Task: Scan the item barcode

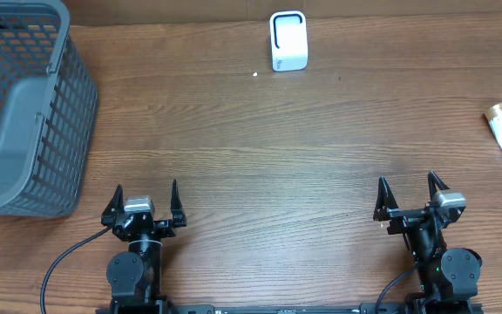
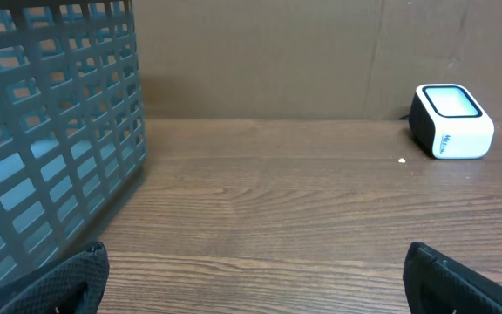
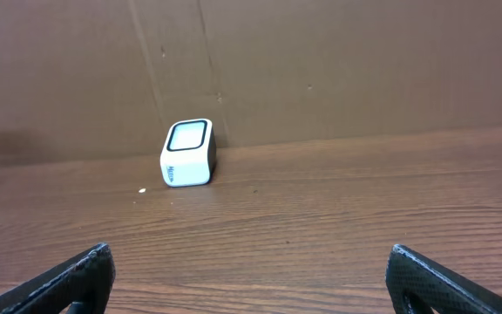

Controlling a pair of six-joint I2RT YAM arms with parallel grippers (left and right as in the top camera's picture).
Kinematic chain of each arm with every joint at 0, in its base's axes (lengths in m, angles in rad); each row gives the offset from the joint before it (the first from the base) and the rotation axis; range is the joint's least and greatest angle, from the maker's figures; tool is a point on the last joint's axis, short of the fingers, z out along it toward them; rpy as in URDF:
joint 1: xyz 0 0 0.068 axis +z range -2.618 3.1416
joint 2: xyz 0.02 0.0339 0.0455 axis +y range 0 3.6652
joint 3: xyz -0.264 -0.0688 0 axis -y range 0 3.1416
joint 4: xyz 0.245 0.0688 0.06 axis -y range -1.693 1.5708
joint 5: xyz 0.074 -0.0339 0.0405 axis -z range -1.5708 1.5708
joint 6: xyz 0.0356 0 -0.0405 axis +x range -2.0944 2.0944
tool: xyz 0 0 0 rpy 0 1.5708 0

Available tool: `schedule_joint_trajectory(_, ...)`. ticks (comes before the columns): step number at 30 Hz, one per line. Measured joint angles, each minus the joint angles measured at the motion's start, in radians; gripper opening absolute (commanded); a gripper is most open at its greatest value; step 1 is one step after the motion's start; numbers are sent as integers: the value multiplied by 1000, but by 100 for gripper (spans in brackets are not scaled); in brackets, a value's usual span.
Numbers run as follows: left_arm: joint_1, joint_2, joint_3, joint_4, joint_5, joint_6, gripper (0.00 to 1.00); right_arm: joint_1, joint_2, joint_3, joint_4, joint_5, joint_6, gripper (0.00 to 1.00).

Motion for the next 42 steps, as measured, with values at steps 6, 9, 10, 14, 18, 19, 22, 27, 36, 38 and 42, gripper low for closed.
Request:
schedule_joint_trajectory(6,0,0,0,0,0,0,100,0,0,0,0,0,0,100)
schedule_joint_trajectory(9,0,0,0,0,0,0,100,0,0,0,0,0,0,100)
schedule_joint_trajectory(10,0,0,0,0,0,0,100,0,0,0,0,0,0,100)
schedule_joint_trajectory(14,0,0,0,0,0,0,100,0,0,0,0,2,0,100)
schedule_joint_trajectory(18,0,0,0,0,0,0,100,0,0,0,-7,23,-26,100)
schedule_joint_trajectory(19,0,0,0,0,0,0,100,0,0,0,-7,26,-43,100)
schedule_joint_trajectory(22,0,0,0,0,0,0,99,0,0,0,-7,33,-95,100)
schedule_joint_trajectory(27,0,0,0,0,0,0,100,0,0,0,-8,42,-158,100)
schedule_joint_trajectory(36,0,0,0,0,0,0,100,0,0,0,-8,44,-180,100)
schedule_joint_trajectory(38,0,0,0,0,0,0,100,0,0,0,-7,44,-179,100)
schedule_joint_trajectory(42,0,0,0,0,0,0,100,0,0,0,-8,44,-177,100)
